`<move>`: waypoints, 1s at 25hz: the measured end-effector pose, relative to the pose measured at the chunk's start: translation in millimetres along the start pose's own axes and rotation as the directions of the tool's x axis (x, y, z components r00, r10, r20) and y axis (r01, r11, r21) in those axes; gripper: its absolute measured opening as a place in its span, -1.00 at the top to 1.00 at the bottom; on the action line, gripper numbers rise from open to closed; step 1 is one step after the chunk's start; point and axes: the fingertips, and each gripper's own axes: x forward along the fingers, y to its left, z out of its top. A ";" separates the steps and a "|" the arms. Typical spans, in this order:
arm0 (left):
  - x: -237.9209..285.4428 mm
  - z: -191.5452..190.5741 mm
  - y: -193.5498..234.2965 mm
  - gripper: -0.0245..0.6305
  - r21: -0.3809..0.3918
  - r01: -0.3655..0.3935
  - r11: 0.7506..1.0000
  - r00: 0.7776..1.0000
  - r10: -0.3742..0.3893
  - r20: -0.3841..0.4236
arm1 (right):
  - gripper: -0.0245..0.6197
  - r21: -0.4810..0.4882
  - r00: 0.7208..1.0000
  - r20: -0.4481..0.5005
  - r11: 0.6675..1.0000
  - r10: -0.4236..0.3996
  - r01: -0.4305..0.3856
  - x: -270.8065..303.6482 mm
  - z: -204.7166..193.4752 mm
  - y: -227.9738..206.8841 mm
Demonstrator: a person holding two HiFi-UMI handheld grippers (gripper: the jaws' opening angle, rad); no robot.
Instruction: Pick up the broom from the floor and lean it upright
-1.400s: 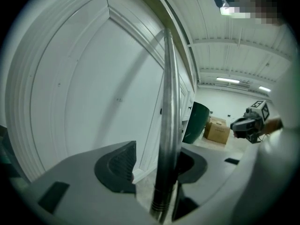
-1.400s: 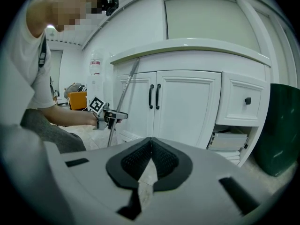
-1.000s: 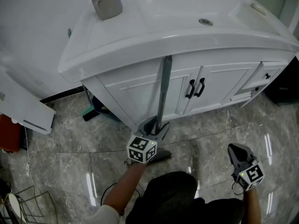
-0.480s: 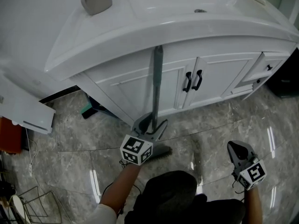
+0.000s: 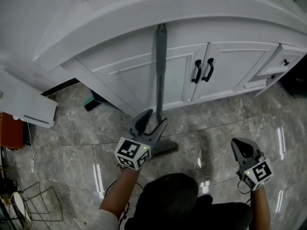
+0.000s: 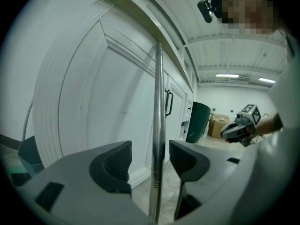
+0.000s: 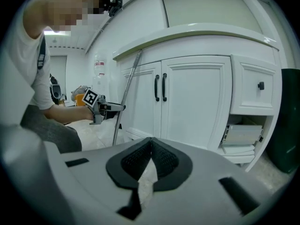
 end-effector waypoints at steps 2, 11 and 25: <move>-5.6 2.9 -1.7 0.23 0.029 -0.005 1.000 1.000 0.005 0.001 | 0.91 -0.004 1.000 0.006 1.000 0.002 -0.002 2.5 5.4 -1.6; -32.2 45.3 -10.4 0.23 0.132 -0.023 0.991 0.999 0.019 0.030 | 0.91 -0.097 0.996 -0.089 0.995 -0.005 -0.004 -2.7 31.1 -4.9; -12.1 63.8 -100.0 0.39 0.273 0.179 0.945 0.979 -0.198 0.043 | 0.91 -0.045 0.996 0.023 0.995 -0.091 0.092 -19.8 25.9 -34.6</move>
